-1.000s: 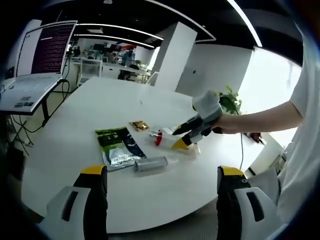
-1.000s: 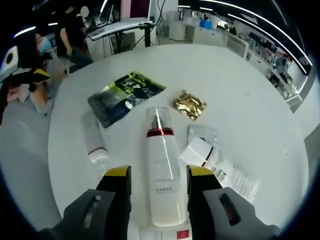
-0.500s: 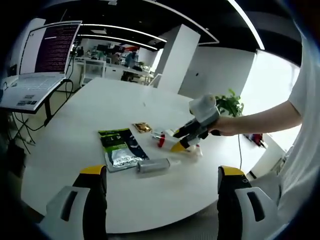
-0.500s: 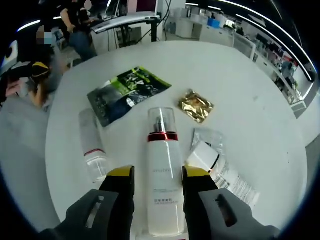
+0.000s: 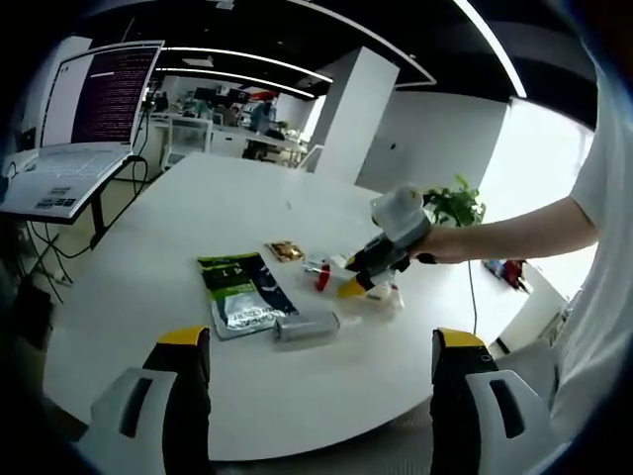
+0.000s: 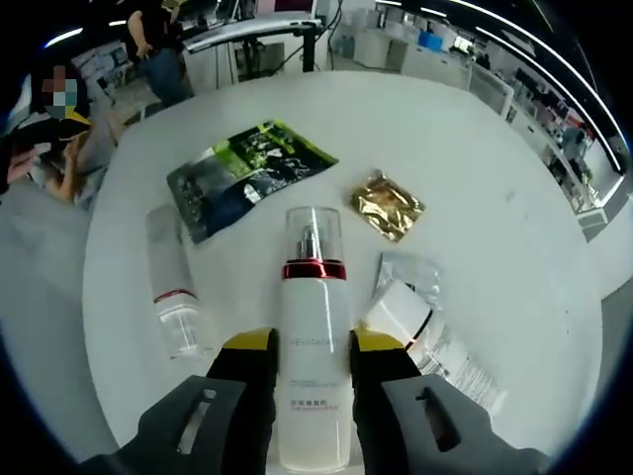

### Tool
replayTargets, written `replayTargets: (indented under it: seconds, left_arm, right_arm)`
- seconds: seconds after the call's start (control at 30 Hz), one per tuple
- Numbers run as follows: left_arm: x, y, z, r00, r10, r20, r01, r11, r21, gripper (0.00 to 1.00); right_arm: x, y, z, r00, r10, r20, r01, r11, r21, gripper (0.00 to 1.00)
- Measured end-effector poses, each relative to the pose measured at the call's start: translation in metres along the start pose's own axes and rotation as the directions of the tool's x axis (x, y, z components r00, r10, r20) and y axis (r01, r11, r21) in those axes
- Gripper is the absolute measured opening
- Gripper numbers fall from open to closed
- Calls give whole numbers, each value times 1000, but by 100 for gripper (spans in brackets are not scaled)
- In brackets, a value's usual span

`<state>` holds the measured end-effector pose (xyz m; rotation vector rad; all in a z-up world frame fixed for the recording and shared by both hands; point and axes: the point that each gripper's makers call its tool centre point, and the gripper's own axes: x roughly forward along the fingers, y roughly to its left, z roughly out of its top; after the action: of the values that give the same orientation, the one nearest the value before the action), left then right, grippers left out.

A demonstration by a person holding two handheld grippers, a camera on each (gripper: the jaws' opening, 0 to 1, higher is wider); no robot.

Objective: Arrange the skincare products in the storage area until every visible bottle or jar stands upright without overlapping.

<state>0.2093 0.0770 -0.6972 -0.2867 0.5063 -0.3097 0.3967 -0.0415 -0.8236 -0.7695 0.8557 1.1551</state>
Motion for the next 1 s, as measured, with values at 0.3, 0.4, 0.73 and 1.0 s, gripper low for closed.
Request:
replayTargets:
  seconds: [0.3,0.4,0.73,1.0]
  left_arm:
    - [1,1,-1,1000,5,-2,-5,1000,1,86]
    - [1,2,-2,1000,7,-4,-7,1000,1,86]
    - [1,1,-2,1000,8,-6,-8,1000,2,86]
    - [1,1,-2,1000,4,-12,-4,1000,8,86]
  right_arm:
    - [5,1,-4,999,4,-49,-5,1000,-27,30]
    - [6,0,-5,998,7,-58,-9,999,-36,30]
    - [4,2,-6,998,17,-61,-18,1000,-9,29]
    - [5,-1,-5,999,-7,-41,8,1000,14,28]
